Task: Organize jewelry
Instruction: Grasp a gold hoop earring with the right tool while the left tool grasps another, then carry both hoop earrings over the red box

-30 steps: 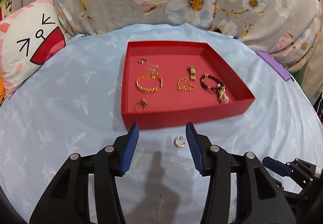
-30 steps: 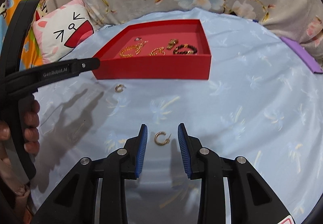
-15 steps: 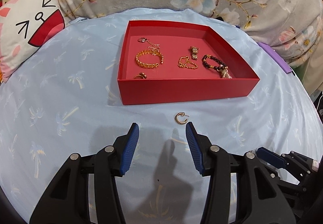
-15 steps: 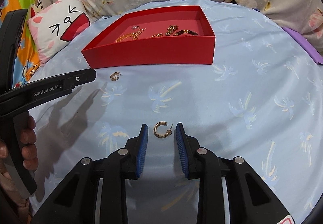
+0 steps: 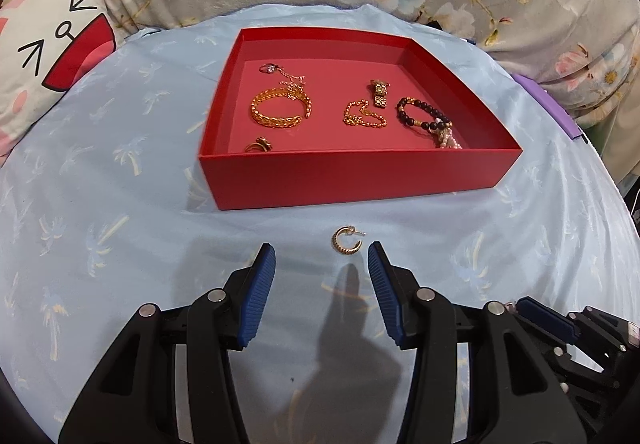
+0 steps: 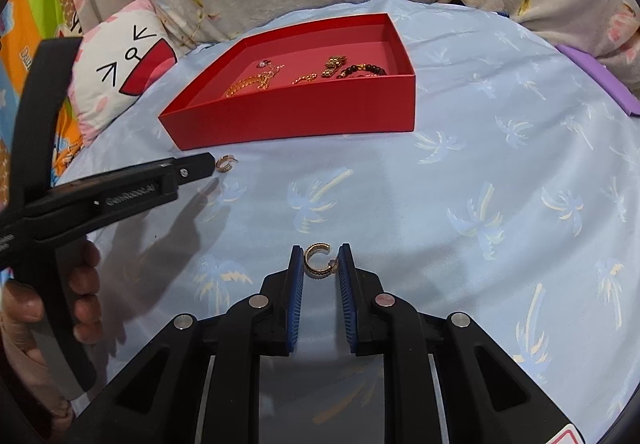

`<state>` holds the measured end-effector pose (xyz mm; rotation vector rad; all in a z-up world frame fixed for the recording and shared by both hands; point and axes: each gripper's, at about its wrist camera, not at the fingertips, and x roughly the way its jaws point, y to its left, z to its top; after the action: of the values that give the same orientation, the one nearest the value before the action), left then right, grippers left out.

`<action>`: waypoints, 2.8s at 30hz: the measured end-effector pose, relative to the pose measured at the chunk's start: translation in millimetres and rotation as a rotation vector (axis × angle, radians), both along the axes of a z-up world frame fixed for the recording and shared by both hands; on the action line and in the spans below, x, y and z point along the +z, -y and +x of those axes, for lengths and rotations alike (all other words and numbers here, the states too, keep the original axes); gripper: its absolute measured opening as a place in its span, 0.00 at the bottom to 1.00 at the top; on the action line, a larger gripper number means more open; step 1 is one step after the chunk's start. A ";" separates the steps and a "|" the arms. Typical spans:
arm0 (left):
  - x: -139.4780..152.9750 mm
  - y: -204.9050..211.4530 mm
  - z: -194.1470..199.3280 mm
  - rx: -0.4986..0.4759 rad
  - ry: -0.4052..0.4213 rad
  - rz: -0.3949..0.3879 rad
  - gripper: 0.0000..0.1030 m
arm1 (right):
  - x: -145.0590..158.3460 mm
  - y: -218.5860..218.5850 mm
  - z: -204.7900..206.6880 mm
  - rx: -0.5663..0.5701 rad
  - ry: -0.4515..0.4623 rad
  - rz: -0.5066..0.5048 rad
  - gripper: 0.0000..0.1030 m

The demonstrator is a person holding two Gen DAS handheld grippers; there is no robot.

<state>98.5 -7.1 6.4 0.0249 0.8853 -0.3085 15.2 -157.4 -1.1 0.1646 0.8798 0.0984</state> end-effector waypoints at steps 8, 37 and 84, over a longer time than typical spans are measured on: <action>-8.4 17.8 9.3 -0.007 0.013 0.048 0.44 | 5.6 9.6 3.5 -0.018 0.017 0.025 0.16; 28.8 15.6 -12.0 -0.045 0.061 0.004 0.16 | 43.7 11.9 4.3 -0.016 0.101 0.031 0.16; 86.1 2.5 76.4 0.027 0.185 -0.005 0.16 | 114.3 3.1 115.4 0.022 0.279 0.006 0.16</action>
<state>174.9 -9.7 92.5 0.0369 0.7009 -0.2787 130.7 -160.5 113.2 0.1425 0.6034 0.1404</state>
